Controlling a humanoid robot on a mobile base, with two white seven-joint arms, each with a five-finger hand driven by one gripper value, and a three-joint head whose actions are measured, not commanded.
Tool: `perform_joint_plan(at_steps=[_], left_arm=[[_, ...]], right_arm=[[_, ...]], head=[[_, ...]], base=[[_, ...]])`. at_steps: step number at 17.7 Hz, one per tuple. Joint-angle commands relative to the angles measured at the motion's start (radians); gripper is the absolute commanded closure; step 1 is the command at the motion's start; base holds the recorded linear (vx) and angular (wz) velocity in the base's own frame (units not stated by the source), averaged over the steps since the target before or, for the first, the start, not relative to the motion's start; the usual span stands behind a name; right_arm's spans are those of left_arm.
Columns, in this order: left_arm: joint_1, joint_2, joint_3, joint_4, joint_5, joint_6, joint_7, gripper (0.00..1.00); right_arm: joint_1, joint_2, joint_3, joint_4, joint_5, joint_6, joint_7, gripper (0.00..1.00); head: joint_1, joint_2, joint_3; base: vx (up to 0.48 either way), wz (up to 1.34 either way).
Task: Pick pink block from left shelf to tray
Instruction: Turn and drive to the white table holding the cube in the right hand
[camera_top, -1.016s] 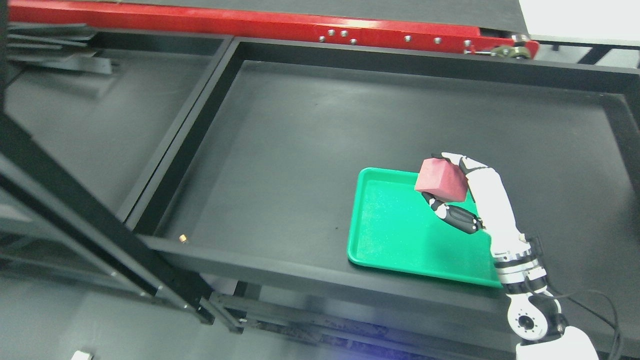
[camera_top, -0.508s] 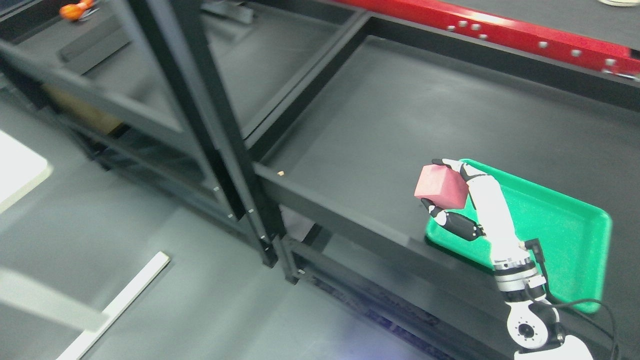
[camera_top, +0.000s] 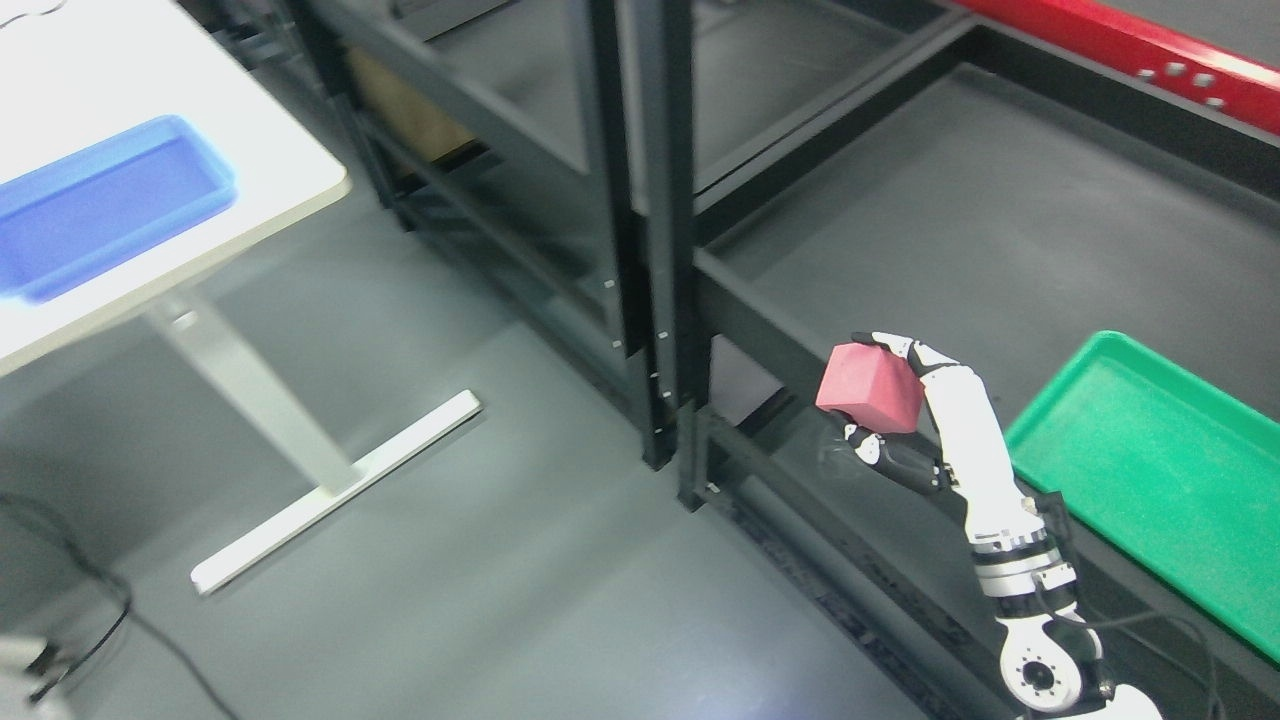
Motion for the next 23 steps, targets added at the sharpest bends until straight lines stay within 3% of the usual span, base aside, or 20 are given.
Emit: perform_joint_plan(at_steps=[1,10,23], left_arm=[[-0.029,0.017,0.0,-0.017,0.0,0.0,0.001,0.0],[-0.029,0.017,0.0,-0.017,0.0,0.0,0.001,0.0],[-0.029,0.017,0.0,-0.017,0.0,0.0,0.001,0.0]], right_arm=[[0.048,-0.003,0.011,-0.006,-0.038,0.0,0.0,0.95],[0.057,-0.003,0.014,-0.032,-0.081,0.0,0.0,0.94],[0.062,-0.003,0.013,-0.044,-0.101,0.0,0.0,0.94]], head=[[0.0,0.0,0.0],[0.0,0.0,0.0],[0.0,0.0,0.0]], base=[[-0.23,0.63],[-0.167,0.69],[0.006,0.42]])
